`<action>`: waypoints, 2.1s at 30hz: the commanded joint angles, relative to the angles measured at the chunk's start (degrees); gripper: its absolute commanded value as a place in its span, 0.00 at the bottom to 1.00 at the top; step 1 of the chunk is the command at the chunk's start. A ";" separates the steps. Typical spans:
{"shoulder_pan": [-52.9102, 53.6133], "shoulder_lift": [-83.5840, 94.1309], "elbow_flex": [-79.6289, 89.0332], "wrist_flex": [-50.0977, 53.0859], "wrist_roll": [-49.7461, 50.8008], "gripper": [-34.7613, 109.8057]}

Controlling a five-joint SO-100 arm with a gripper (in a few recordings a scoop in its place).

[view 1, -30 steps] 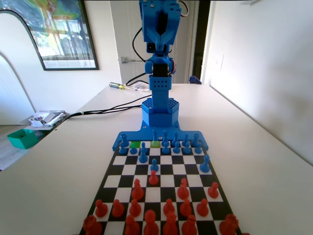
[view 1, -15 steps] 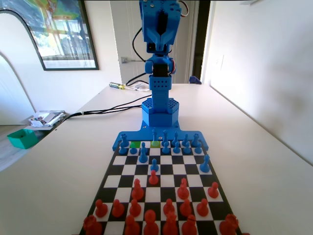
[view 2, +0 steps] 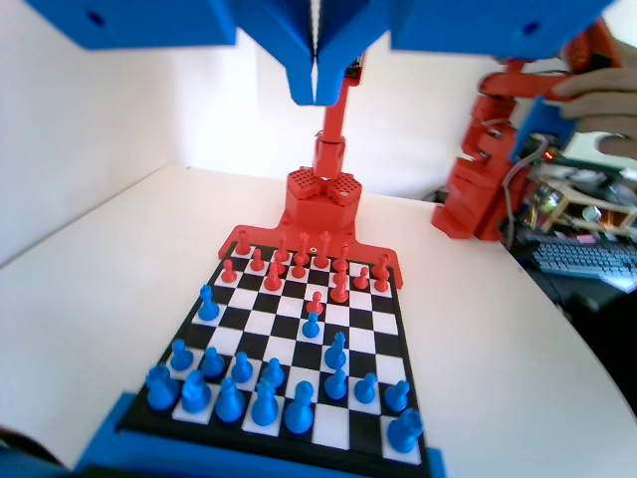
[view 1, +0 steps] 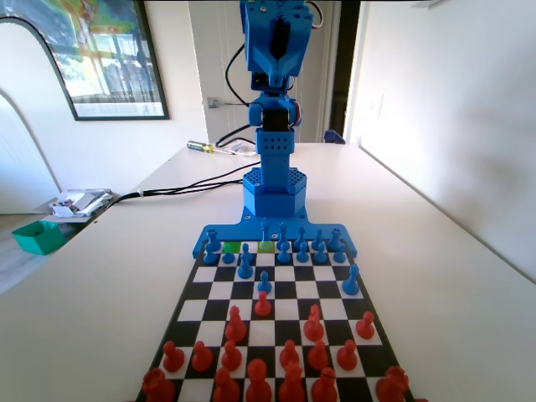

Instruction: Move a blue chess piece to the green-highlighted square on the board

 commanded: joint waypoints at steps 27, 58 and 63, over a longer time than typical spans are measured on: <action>14.85 -44.21 -27.77 15.21 -27.07 0.25; 33.31 -57.74 -4.83 -9.67 -76.73 0.28; 34.54 -60.38 -0.97 -12.92 -80.86 0.30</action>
